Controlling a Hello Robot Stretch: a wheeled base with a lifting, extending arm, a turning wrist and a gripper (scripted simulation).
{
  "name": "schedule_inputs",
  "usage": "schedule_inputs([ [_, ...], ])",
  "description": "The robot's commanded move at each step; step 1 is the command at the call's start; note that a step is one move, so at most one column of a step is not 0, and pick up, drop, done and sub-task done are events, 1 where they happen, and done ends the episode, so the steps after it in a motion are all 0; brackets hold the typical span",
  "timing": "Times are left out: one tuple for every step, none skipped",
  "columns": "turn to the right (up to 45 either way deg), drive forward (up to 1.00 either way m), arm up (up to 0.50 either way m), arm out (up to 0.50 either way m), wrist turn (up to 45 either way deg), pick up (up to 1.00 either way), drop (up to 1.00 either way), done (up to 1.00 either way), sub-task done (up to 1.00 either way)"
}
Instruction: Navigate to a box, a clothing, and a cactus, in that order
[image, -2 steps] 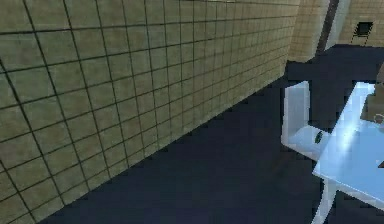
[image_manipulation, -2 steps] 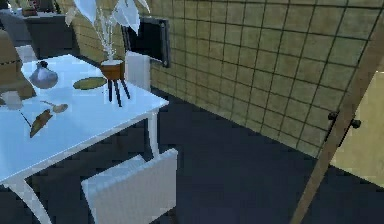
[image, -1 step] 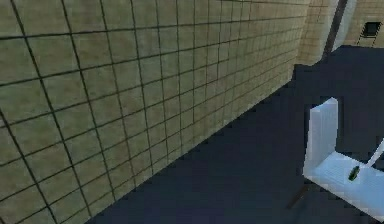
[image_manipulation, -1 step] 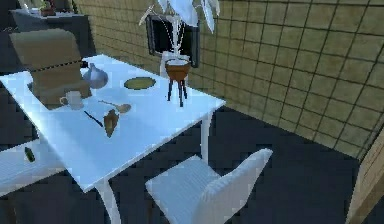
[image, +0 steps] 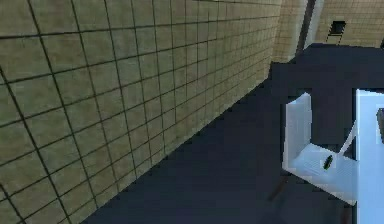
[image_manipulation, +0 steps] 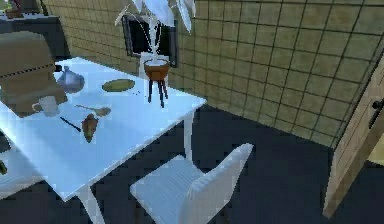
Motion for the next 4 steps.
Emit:
schedule_inputs([
  [0.0, 1.0, 0.0, 0.0, 0.0, 0.0, 0.0, 0.0, 0.0],
  [3.0, 0.0, 0.0, 0.0, 0.0, 0.0, 0.0, 0.0, 0.0],
  [0.0, 0.2, 0.0, 0.0, 0.0, 0.0, 0.0, 0.0, 0.0],
  [30.0, 0.0, 0.0, 0.0, 0.0, 0.0, 0.0, 0.0, 0.0],
])
